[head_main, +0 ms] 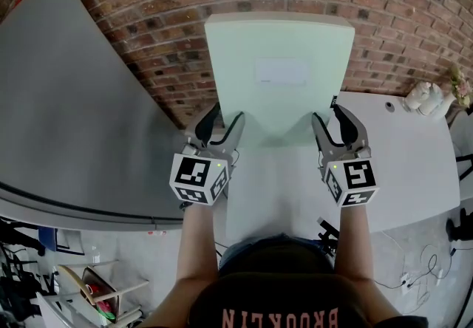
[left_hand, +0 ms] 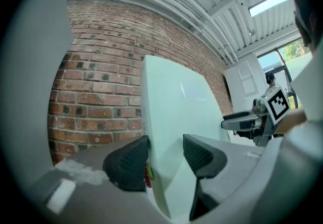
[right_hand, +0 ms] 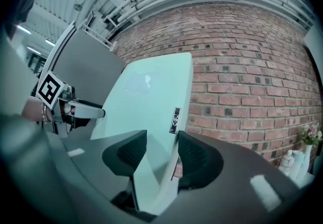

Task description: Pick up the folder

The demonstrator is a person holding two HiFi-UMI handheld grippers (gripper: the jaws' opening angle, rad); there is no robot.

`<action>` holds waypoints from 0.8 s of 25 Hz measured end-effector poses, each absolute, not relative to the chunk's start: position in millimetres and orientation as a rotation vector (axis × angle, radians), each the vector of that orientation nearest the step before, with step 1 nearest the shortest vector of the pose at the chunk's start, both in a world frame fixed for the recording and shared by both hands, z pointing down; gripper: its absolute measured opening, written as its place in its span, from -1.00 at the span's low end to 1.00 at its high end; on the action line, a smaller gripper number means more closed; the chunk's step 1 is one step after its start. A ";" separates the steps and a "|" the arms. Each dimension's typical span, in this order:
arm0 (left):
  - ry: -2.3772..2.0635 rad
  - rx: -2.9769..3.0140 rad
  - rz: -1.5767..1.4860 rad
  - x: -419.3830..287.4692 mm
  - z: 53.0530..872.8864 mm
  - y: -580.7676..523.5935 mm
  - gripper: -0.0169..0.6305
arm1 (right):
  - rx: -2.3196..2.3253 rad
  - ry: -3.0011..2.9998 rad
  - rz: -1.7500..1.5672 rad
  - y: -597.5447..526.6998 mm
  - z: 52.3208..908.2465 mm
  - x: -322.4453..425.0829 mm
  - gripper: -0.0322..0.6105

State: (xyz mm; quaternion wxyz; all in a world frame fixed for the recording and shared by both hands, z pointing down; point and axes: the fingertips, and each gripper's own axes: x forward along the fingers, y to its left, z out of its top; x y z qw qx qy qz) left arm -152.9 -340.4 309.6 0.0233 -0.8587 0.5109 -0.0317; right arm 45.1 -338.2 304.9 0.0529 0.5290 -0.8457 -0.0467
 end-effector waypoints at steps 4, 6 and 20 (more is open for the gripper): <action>1.575 -2.640 -0.096 -153.1 306.9 -339.5 -0.25 | 1.634 -2.572 -0.163 -337.7 301.0 45.6 -0.32; 1.574 -2.638 -0.094 -153.9 306.4 -339.1 -0.25 | 1.640 -2.574 -0.169 -337.2 299.8 45.2 -0.33; 1.582 -2.629 -0.094 -157.8 304.9 -334.6 -0.26 | 1.648 -2.562 -0.173 -333.0 299.5 41.2 -0.34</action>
